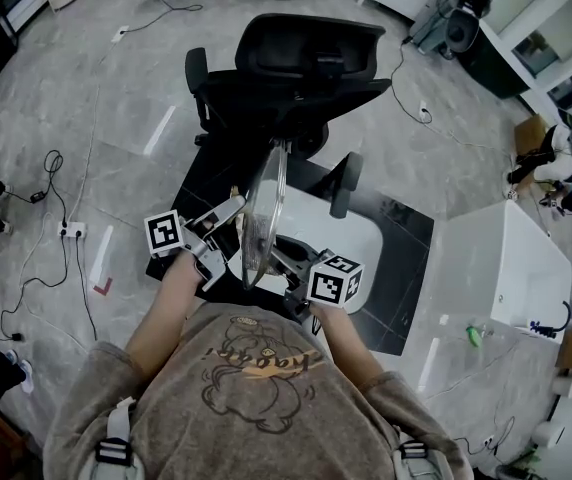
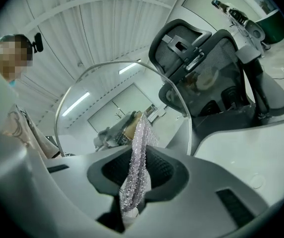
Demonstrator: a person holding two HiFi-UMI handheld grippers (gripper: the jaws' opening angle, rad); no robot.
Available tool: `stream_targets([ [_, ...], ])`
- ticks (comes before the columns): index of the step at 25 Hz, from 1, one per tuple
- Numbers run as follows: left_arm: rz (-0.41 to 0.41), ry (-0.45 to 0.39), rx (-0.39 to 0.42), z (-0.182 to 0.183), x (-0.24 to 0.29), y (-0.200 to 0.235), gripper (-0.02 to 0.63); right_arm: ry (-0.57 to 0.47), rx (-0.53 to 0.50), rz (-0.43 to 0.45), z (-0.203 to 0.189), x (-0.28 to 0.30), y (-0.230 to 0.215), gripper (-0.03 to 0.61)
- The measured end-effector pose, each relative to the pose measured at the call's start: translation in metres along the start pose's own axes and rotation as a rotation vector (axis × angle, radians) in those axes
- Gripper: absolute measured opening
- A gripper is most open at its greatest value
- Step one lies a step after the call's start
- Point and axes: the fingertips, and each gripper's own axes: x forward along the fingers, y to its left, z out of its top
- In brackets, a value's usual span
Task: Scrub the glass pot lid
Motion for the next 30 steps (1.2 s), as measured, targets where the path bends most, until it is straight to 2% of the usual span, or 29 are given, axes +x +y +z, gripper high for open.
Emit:
stream_targets([
  [9,0.032,-0.008,-0.012,0.002,-0.008,0.011,0.178,-0.124,0.044,0.14,0.052,-0.029,0.052,0.092],
  [12,0.032,-0.011,-0.009,0.005,-0.01,0.014,0.178,-0.139,0.041,0.154,0.056,-0.031,0.055,0.091],
  [18,0.027,-0.01,-0.001,0.007,-0.011,0.012,0.178,-0.151,0.03,0.118,0.053,-0.025,0.049,0.091],
  [30,0.019,-0.06,0.031,0.027,-0.034,-0.001,0.178,-0.264,0.048,-0.047,0.065,-0.057,0.003,0.089],
])
